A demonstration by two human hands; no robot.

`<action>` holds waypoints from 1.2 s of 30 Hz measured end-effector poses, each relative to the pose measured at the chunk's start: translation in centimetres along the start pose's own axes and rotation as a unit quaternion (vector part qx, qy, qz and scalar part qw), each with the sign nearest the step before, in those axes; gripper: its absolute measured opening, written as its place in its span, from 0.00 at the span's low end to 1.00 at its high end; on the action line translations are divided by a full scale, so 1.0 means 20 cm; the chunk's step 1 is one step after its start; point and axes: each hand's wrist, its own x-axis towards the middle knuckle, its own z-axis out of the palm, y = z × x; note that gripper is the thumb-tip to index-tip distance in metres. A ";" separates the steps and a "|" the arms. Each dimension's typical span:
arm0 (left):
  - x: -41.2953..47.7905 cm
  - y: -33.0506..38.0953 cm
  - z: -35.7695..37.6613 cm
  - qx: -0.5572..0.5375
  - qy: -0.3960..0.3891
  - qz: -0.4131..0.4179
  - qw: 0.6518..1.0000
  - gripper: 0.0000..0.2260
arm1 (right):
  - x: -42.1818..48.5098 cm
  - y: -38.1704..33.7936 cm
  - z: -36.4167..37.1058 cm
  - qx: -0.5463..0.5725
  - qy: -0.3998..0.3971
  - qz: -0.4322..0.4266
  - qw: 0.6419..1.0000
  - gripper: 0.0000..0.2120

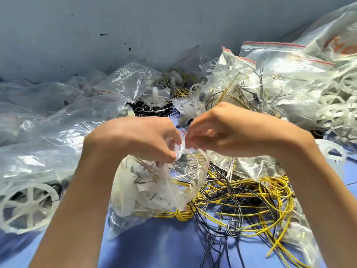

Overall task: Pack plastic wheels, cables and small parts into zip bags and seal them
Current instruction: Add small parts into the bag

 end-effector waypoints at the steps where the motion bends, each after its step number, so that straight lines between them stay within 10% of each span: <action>1: 0.00 0.02 -0.02 -0.006 -0.005 0.009 1.000 0.06 | 0.01 -0.01 0.02 0.002 -0.030 -0.001 1.000 0.08; 9: 0.03 0.09 -0.12 -0.163 0.026 0.069 0.984 0.11 | 0.07 0.13 0.17 -0.045 -0.158 0.092 0.982 0.07; 14: -0.02 -0.03 -0.11 -0.138 0.044 0.022 0.989 0.21 | 0.04 0.20 0.15 -0.014 -0.158 0.114 0.981 0.36; 22: -0.04 -0.16 -0.08 -0.104 0.042 -0.062 0.992 0.21 | 0.06 0.21 0.18 -0.061 -0.172 0.130 0.975 0.19; 29: 0.02 -0.22 -0.02 -0.091 -0.041 -0.124 0.987 0.41 | 0.07 0.23 0.21 -0.018 -0.180 0.129 0.975 0.17; 36: 0.12 -0.22 0.06 -0.066 -0.078 -0.108 0.989 0.13 | 0.05 0.19 0.17 -0.011 -0.193 0.112 0.975 0.31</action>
